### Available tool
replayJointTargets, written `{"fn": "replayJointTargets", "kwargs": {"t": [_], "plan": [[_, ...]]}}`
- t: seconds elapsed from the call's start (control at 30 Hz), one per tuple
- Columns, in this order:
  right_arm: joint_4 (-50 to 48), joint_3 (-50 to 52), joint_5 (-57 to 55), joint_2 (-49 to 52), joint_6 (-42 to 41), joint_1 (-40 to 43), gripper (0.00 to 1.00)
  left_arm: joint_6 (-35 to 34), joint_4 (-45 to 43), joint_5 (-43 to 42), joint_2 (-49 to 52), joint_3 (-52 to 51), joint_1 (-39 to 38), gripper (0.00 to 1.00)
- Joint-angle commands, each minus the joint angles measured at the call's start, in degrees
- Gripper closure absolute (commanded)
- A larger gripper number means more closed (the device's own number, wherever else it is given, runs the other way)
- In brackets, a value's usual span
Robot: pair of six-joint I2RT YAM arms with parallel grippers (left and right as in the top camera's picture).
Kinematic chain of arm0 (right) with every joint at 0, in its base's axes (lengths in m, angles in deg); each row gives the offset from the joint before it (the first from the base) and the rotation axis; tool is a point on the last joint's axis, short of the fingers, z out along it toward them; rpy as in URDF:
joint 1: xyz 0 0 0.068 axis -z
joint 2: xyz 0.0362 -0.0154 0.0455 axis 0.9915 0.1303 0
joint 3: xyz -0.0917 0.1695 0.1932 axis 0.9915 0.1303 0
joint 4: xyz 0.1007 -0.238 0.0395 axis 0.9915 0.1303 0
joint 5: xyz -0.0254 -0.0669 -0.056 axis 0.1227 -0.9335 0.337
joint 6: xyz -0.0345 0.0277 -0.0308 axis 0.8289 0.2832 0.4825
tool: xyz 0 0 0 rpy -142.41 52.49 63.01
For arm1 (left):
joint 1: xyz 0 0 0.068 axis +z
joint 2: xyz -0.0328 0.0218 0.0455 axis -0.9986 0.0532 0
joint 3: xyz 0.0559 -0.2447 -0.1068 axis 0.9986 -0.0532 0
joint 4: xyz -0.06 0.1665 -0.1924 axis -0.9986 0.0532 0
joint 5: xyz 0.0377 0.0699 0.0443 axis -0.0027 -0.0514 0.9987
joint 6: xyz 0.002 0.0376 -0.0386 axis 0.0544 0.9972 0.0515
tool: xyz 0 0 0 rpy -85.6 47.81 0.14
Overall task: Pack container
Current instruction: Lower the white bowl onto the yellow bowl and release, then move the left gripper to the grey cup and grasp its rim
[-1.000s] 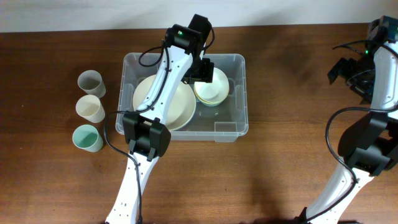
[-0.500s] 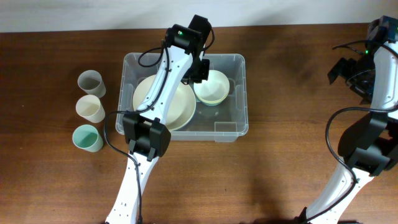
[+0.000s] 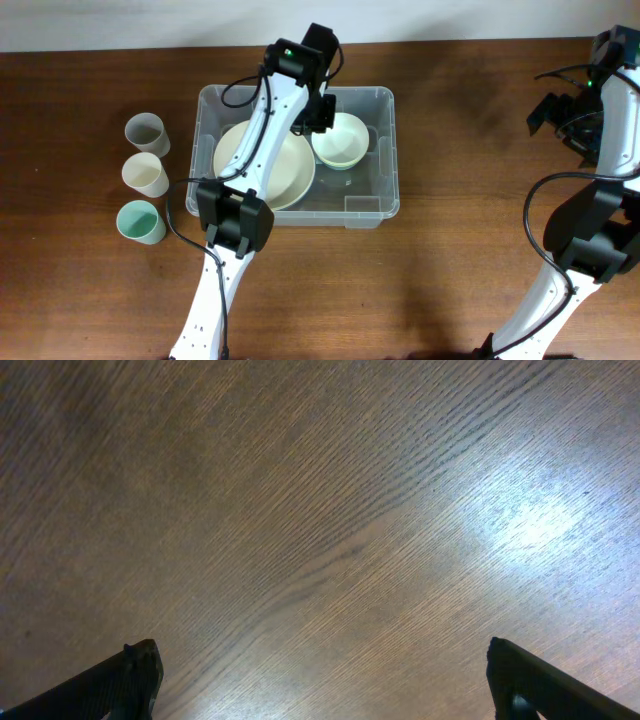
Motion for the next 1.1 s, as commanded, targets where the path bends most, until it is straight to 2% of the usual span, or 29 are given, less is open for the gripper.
{"fn": "replayJointTargets", "kwargs": {"t": [0.0,0.03,0.07,0.13,0.2,0.37,0.6,0.83,1.07], "plan": [[0.00,0.20,-0.09,-0.02,-0.04,0.15,0.01,1.14,2.03,-0.02,-1.51,5.95,1.55,0.61],[0.00,0.20,-0.09,-0.02,-0.04,0.15,0.01,2.32,2.95,0.00,-2.36,8.00,2.05,0.54],[0.00,0.20,-0.09,-0.02,-0.02,0.15,0.01,2.99,3.72,0.07,-3.61,9.90,2.67,0.34],[0.00,0.20,-0.09,-0.02,-0.04,0.15,0.01,2.95,4.35,1.18,-5.99,12.37,4.09,0.07],[0.00,0.20,-0.09,-0.02,-0.04,0.15,0.01,2.91,5.05,3.54,-9.20,14.60,6.82,0.01],[0.00,0.20,-0.09,-0.02,-0.04,0.15,0.01,1.77,6.93,5.95,-14.60,15.87,15.34,0.01],[0.00,0.20,-0.09,-0.02,-0.04,0.15,0.01,-6.47,6.93,5.25,-14.58,13.57,28.61,0.00],[0.00,0.20,-0.09,-0.02,-0.04,0.15,0.01,-8.28,5.42,4.70,-13.35,1.46,36.76,0.01],[0.00,0.20,-0.09,-0.02,-0.04,0.15,0.01,-8.28,-1.79,4.68,-12.81,-11.61,40.70,0.01]]}}
